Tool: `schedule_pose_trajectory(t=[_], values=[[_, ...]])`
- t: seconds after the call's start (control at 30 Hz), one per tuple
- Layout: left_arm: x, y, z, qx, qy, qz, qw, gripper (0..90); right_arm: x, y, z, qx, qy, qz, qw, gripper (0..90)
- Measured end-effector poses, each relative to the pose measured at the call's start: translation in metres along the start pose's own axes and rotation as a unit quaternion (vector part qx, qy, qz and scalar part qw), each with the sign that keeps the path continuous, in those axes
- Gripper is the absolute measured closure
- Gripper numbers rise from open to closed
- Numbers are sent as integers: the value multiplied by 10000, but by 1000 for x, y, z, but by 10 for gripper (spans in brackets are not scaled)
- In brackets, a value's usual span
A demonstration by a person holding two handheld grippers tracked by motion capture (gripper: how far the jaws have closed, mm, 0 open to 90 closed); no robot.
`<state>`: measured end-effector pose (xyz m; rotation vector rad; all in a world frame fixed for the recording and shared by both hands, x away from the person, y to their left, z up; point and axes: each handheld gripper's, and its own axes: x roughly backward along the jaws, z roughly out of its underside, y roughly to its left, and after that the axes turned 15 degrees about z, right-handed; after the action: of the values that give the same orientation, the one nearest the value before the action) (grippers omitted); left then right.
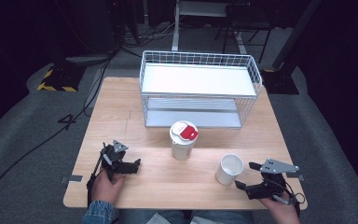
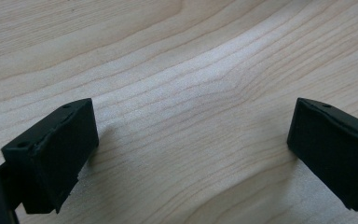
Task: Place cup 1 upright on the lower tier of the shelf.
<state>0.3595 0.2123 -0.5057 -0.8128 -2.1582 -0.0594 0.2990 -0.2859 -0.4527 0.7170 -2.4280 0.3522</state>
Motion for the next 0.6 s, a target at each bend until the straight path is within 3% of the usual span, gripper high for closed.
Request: schedule_pose_trajectory(t=[0.3,0.6], values=[[0,0,0,-1,1,0,10000,23,-18,12,0,140,84,-117,9998,71],[0,0,0,5,1,4,10000,24,-32,16,1,223,193,-174,9994,106]])
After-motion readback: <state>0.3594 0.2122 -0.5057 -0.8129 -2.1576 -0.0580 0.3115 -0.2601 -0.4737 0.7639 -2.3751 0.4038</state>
